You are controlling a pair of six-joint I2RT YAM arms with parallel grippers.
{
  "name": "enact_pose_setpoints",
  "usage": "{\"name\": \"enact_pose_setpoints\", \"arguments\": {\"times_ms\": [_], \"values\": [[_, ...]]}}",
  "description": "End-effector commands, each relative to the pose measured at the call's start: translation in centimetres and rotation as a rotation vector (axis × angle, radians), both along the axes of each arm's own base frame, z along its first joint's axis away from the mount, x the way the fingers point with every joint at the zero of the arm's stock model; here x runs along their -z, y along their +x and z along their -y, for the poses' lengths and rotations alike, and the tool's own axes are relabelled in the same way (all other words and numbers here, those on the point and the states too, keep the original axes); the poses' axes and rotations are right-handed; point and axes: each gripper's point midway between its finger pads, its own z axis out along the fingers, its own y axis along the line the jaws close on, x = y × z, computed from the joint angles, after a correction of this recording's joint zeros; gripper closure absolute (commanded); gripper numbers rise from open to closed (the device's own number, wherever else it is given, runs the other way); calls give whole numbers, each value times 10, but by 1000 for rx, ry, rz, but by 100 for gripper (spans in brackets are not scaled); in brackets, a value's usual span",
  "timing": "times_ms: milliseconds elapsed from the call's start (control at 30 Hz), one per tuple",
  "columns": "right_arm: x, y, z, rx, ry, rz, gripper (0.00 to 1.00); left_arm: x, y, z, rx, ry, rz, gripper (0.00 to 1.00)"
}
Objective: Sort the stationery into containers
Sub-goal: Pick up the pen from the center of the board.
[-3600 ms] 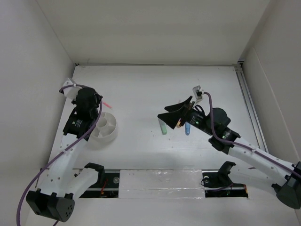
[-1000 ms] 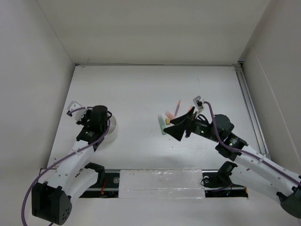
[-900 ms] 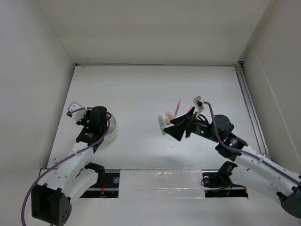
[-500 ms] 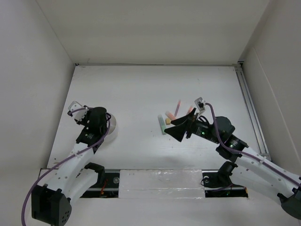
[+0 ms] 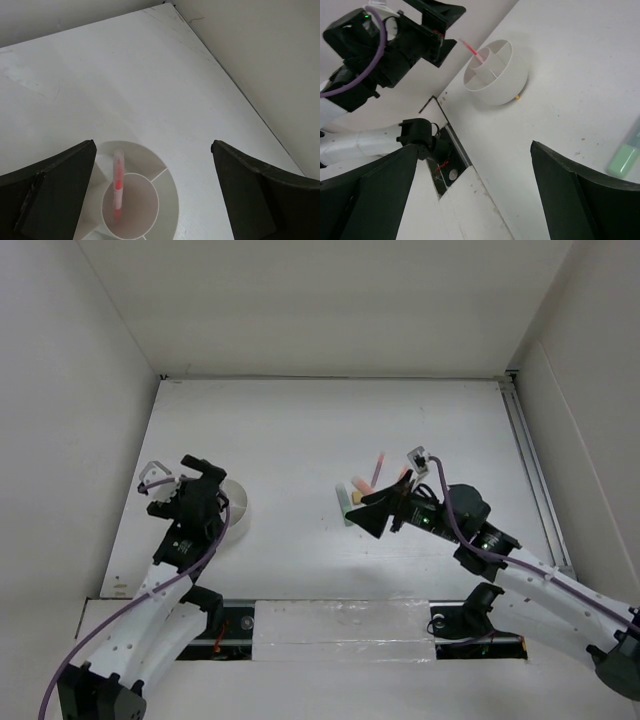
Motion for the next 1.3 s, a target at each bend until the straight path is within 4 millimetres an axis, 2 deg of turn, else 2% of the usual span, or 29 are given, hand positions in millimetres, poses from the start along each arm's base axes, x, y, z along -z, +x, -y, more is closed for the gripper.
{"name": "enact_pose_setpoints", "arguments": {"times_ms": [0, 33, 100, 133, 167, 200, 267, 300, 333, 367, 400, 500, 567, 667, 733, 767, 800, 833, 867, 900, 933, 967, 1067, 1100, 1167, 1267], "values": [[-9, 10, -7, 21, 18, 27, 0, -5, -7, 4, -22, -21, 21, 0], [-7, 15, -8, 35, 3, 13, 0, -6, -16, -3, -69, -12, -6, 0], [-6, 23, -12, 50, -26, 1, 0, -9, -23, -7, -143, -114, 31, 0], [8, 31, -17, 61, -70, -40, 0, 6, -38, -14, -184, -101, -58, 0], [22, 42, -20, 93, -131, -80, 0, -2, -42, -15, -223, -158, -46, 0], [17, 44, -19, 107, -135, -81, 0, -14, -39, -14, -228, -195, -2, 0], [49, 56, -21, 147, -251, -162, 0, -26, -42, -12, -227, -215, -33, 0], [45, 65, -22, 189, -271, -165, 0, -33, -42, -9, -213, -233, -29, 0], [52, 72, -20, 224, -311, -187, 0, -38, -39, -5, -191, -239, -37, 0], [68, 79, -17, 265, -369, -230, 0, -42, -40, -2, -162, -231, -60, 0], [79, 89, -3, 354, -432, -246, 0, -54, -37, 6, -107, -256, -44, 0], [77, 105, 16, 498, -470, -251, 0, -84, -34, 19, 38, -216, -12, 0], [78, 124, 36, 610, -468, -285, 0, -99, -31, 27, 127, -163, -7, 0], [94, 152, 63, 714, -480, -380, 0, -123, -27, 41, 272, -50, -37, 0], [108, 165, 68, 734, -522, -401, 2, -125, -18, 59, 376, -14, -92, 0], [102, 175, 69, 758, -513, -395, 4, -122, -15, 66, 442, 44, -127, 0], [106, 179, 71, 776, -536, -401, 6, -121, -12, 76, 499, 63, -138, 0], [120, 188, 75, 800, -578, -426, 9, -125, -7, 86, 553, 69, -121, 0], [125, 191, 84, 842, -614, -451, 16, -113, -6, 102, 644, 68, -136, 0], [123, 197, 85, 870, -613, -453, 18, -113, -6, 109, 694, 94, -125, 0], [131, 199, 88, 894, -625, -467, 19, -114, -8, 114, 724, 85, -98, 0], [131, 199, 87, 898, -618, -473, 19, -110, -8, 119, 752, 78, -82, 0], [133, 204, 95, 960, -597, -490, 19, -112, -14, 116, 753, 87, -51, 0], [141, 201, 109, 1010, -636, -516, 19, -107, -15, 109, 720, 95, -63, 0], [141, 202, 115, 1044, -621, -534, 20, -111, -22, 104, 704, 86, -33, 0], [164, 201, 126, 1043, -641, -586, 23, -119, -29, 104, 716, 80, 14, 0]]}}
